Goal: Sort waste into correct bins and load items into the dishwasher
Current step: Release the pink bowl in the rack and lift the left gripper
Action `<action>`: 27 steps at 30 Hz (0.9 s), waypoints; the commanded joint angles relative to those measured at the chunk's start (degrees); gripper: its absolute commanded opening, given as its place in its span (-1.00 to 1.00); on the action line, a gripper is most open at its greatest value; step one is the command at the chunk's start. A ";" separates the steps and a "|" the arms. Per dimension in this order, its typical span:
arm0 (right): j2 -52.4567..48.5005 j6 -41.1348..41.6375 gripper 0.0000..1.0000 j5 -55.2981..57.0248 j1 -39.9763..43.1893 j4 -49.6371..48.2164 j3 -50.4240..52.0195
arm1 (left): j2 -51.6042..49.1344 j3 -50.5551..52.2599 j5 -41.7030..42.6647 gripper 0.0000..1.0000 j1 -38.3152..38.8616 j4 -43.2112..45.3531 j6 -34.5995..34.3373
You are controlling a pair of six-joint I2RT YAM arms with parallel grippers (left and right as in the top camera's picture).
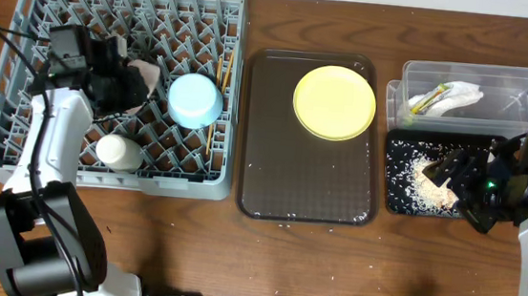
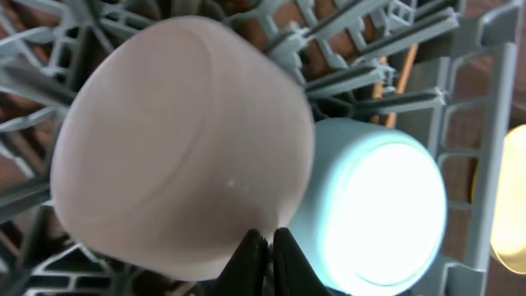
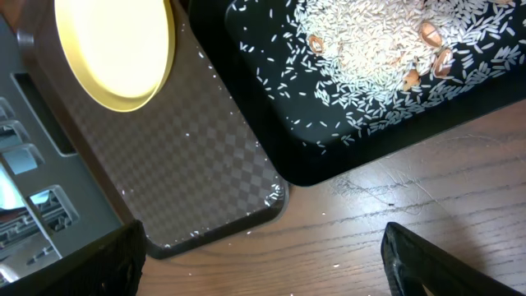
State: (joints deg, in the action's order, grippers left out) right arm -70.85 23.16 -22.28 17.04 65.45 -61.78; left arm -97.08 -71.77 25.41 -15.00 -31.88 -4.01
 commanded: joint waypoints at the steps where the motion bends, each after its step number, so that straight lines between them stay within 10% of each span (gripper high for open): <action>1: 0.24 -0.94 0.79 -0.02 -0.50 0.09 -0.31 | 3.04 0.02 -4.31 -0.85 -0.13 0.52 1.01; 15: 0.24 -0.94 0.79 0.00 -0.50 0.11 -0.31 | 2.47 0.04 -23.39 -0.78 -0.17 7.69 1.01; 27: 0.24 -0.94 0.78 0.00 -0.50 0.13 -0.31 | -4.52 0.02 -10.64 -0.85 -0.11 9.27 2.08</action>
State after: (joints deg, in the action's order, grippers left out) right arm -70.85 23.14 -22.28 17.04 65.47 -61.78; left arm -100.97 -71.72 7.92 -14.98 -22.00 -2.94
